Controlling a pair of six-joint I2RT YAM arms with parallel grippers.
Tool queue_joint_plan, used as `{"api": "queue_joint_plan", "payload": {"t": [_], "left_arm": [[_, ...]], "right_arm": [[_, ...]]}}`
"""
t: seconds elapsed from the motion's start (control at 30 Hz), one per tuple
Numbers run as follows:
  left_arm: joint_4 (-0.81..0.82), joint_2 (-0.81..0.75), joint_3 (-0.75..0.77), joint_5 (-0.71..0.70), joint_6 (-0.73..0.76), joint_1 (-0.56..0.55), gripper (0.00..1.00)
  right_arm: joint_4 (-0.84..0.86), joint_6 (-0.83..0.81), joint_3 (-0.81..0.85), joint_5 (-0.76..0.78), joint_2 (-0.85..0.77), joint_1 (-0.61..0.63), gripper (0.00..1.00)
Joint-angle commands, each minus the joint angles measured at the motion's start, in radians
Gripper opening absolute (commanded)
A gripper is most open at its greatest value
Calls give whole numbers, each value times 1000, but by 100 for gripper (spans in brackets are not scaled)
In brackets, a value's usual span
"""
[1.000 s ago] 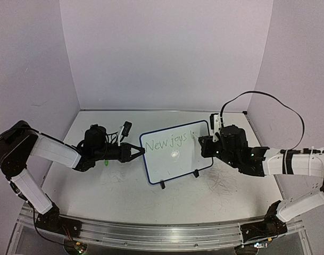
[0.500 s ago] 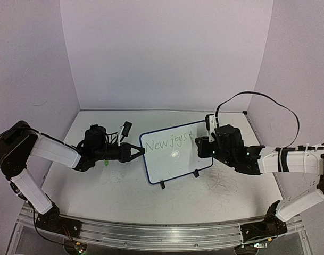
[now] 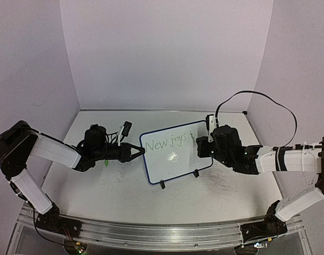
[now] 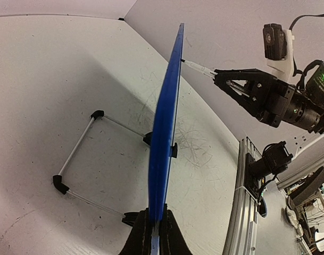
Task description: Write a sentence on the whiteboard
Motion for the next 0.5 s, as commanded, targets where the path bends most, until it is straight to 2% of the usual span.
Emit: {"api": "queue_joint_plan", "payload": {"t": [0.0, 0.17, 0.33, 0.47], "left_arm": [[-15, -31, 27, 8, 13, 0, 0], [-15, -28, 29, 8, 11, 0, 0], [-14, -27, 33, 9, 11, 0, 0], [-15, -31, 30, 8, 11, 0, 0]], "right_arm": [[-20, 26, 18, 85, -36, -5, 0], [26, 2, -30, 53, -110, -9, 0], [25, 3, -24, -22, -73, -31, 0], [38, 6, -25, -15, -71, -31, 0]]}}
